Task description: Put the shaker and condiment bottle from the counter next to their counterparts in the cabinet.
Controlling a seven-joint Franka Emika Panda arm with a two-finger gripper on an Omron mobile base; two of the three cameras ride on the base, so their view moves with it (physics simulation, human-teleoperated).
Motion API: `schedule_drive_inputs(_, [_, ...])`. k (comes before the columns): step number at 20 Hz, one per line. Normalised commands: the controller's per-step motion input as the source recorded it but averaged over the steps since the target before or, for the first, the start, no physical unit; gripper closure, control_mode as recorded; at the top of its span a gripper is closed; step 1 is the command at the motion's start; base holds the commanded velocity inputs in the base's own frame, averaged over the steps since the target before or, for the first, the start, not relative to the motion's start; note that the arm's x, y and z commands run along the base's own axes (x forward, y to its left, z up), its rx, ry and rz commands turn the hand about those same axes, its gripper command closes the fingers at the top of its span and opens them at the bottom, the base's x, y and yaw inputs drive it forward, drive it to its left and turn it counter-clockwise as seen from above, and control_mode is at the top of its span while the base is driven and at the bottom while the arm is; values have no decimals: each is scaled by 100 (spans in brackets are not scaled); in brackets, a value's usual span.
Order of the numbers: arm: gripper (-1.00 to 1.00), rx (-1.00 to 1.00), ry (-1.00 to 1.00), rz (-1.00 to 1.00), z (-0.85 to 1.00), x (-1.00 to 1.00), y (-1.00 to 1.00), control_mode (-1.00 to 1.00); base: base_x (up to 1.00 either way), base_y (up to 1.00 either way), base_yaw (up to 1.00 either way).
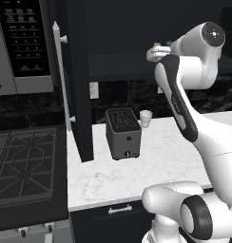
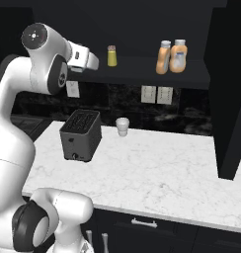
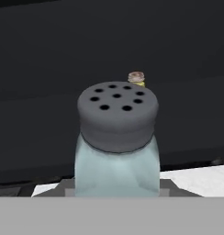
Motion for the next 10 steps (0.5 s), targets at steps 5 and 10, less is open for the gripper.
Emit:
schedule_drive_inputs(5, [100, -1, 0, 0, -2, 6, 0, -100, 0, 0, 0])
schedule_drive_inputs(10, [100, -3, -1, 0, -8, 4, 0, -100, 0, 0, 0])
